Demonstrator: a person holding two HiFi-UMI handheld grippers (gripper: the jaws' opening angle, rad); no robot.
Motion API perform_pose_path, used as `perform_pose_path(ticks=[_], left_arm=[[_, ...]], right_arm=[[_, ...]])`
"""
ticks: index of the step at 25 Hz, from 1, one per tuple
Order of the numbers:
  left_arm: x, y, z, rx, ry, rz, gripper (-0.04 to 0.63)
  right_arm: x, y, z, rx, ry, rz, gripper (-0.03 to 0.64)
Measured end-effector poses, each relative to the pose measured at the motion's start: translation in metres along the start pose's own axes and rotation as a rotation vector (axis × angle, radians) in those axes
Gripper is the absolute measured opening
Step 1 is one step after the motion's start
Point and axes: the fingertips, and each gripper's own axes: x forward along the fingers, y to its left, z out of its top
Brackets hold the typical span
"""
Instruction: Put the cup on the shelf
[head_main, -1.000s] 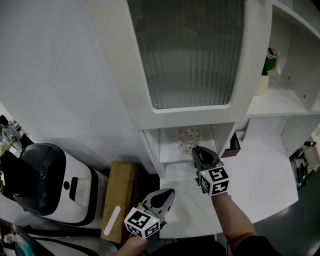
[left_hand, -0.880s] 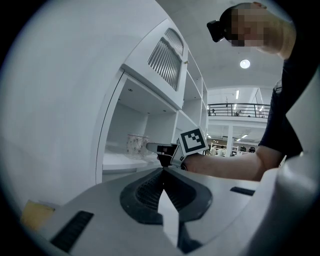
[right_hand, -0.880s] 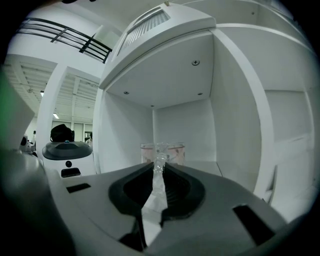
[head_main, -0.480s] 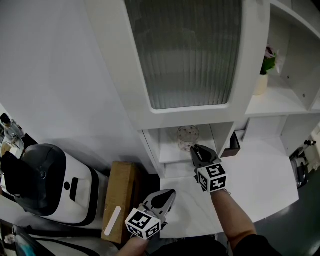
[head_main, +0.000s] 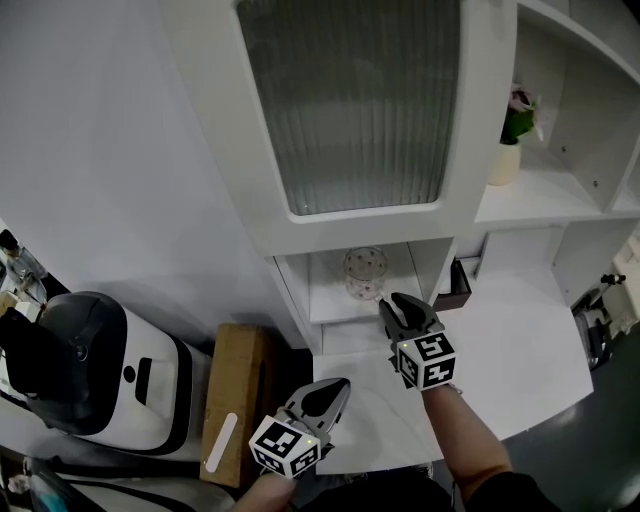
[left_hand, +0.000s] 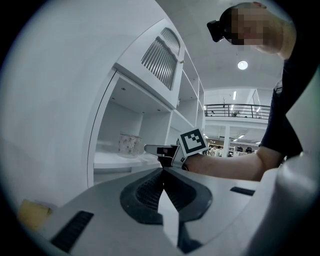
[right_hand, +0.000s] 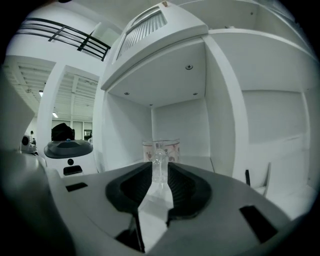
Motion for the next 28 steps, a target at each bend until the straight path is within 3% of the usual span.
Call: perform_pose_path(ticks=[4,8,28], left_arm=[[0.0,-0.008,0.0,0.004,-0.004,-0.014,0.005],[-0.004,-0.018,0.0,0.011,-0.01,-0.024,0.005],[-0.027,-0.076,-0.013,0.042,-0.003,-0.095,0.005]], right_arm=[[-0.018,0.002,0.006,0.002,-0.015,-0.004,0.073],[-0.037,0.01,0.008,-0.004,-0.017,0.002,0.017],[-0.146,0.072,-0.008,0.014,-0.026,0.044,0.005]])
